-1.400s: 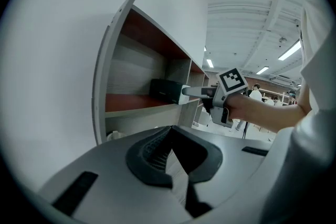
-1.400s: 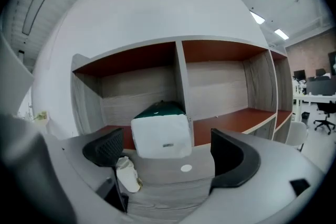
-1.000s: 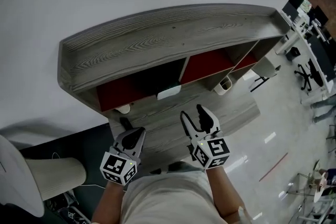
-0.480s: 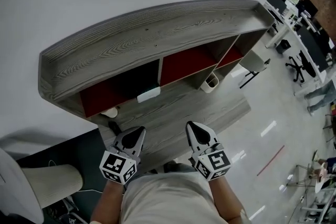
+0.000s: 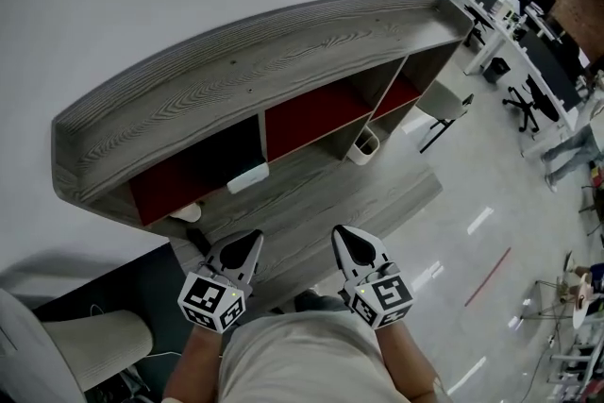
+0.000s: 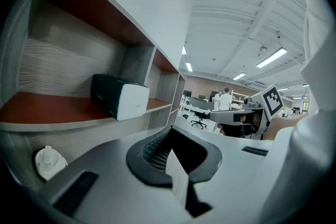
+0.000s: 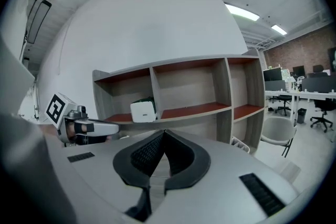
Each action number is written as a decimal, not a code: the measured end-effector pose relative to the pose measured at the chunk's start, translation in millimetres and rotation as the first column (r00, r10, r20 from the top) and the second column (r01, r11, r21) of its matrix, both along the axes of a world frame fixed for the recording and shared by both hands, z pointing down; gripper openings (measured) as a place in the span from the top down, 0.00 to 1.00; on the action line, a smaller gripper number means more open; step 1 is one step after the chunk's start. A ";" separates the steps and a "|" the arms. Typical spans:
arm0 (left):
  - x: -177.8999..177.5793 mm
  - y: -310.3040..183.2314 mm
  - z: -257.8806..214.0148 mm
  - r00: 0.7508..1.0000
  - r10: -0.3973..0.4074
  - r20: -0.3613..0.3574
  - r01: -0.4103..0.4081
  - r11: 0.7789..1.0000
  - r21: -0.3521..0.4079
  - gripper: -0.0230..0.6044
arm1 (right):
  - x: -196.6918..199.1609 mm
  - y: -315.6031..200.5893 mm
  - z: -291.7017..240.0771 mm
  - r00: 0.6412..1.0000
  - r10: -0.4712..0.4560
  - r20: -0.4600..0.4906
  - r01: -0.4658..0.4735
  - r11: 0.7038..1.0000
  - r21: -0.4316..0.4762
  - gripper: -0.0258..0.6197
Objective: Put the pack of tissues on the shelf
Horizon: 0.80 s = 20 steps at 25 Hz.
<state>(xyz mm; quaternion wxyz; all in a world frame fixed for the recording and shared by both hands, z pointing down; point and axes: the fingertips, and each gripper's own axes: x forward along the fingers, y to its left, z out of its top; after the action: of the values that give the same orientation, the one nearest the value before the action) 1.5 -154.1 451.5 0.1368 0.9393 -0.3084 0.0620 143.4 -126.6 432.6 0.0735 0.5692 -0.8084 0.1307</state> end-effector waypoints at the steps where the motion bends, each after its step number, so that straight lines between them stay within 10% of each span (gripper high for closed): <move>1: 2.0 -0.8 -0.2 1.000 0.005 0.001 -0.005 1.000 0.002 0.94 | 1.1 0.2 0.2 1.000 0.005 0.001 -0.005 1.000 -0.001 0.92; 20: 13.2 -12.3 4.4 0.999 0.031 0.020 -0.031 0.999 0.007 0.94 | 7.4 -9.1 9.5 1.000 0.021 -0.017 -0.021 1.000 -0.016 0.92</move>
<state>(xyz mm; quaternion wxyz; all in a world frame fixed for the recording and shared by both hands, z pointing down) 14.8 -166.4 455.9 0.1296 0.9438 -0.2952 0.0723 150.9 -135.7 442.2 0.0835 0.5781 -0.8007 0.1330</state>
